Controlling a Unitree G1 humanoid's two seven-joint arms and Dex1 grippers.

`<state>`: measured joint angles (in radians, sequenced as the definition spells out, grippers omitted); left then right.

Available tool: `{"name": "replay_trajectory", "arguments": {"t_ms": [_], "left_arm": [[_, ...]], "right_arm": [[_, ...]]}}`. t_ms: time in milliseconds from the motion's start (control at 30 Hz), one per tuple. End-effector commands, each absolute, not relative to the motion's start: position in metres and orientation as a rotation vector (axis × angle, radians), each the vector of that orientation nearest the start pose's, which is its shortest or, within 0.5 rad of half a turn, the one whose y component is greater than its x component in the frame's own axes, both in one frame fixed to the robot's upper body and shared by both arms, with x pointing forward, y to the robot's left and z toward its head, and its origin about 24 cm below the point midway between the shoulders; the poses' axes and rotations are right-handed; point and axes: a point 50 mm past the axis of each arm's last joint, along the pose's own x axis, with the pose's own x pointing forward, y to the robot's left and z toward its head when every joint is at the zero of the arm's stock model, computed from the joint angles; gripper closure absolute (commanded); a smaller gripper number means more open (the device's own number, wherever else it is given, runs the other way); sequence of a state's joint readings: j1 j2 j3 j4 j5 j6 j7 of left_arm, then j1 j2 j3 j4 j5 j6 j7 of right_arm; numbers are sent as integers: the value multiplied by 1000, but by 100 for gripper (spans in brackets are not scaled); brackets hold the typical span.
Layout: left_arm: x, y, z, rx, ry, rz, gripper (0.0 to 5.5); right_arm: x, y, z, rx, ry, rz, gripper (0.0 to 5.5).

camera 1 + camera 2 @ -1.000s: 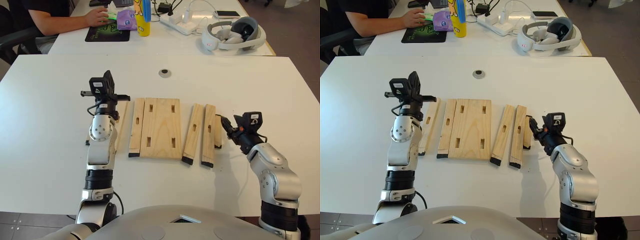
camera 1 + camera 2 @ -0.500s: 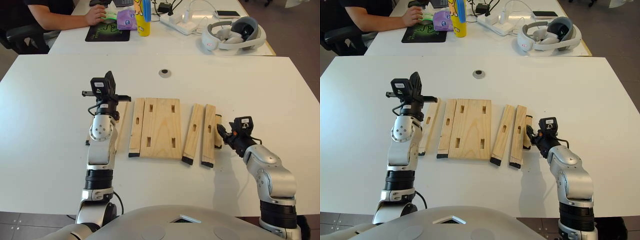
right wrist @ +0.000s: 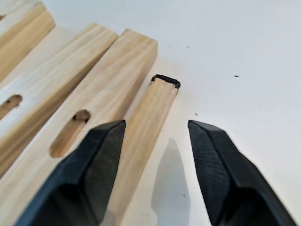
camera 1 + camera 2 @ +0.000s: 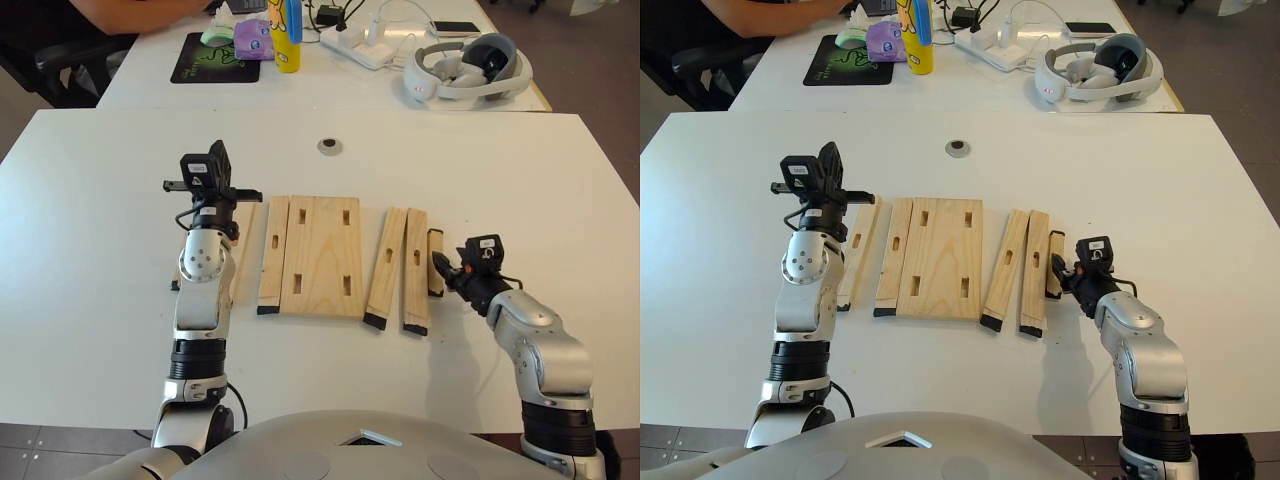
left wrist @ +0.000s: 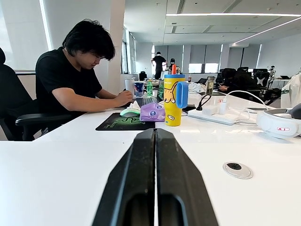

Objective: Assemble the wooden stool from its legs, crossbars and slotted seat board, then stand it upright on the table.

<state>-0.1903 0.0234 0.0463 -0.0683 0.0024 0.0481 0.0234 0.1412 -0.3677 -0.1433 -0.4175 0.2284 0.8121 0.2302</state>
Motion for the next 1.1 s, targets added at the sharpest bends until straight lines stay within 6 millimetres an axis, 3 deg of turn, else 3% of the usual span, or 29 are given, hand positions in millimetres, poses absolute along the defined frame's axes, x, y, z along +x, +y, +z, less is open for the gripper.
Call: {"name": "replay_trajectory", "arguments": {"t_ms": [33,400,600,733,833,967,1100], "left_arm": [[285,152,102,18,-198,22,550],[286,151,102,11,-201,21,550],[287,151,103,10,-202,21,550],[287,151,104,9,-204,25,550],[287,151,104,8,-204,28,550],[289,151,106,8,-208,28,550],[291,155,106,-39,-192,38,550]], "right_arm": [[206,-218,46,-96,573,157,303],[208,-212,47,-128,607,182,303],[199,-210,33,-187,802,168,303],[198,-210,34,-48,863,116,303],[199,-212,35,25,889,80,349],[199,-219,33,-5,883,55,411],[201,-223,33,5,839,24,419]]}}
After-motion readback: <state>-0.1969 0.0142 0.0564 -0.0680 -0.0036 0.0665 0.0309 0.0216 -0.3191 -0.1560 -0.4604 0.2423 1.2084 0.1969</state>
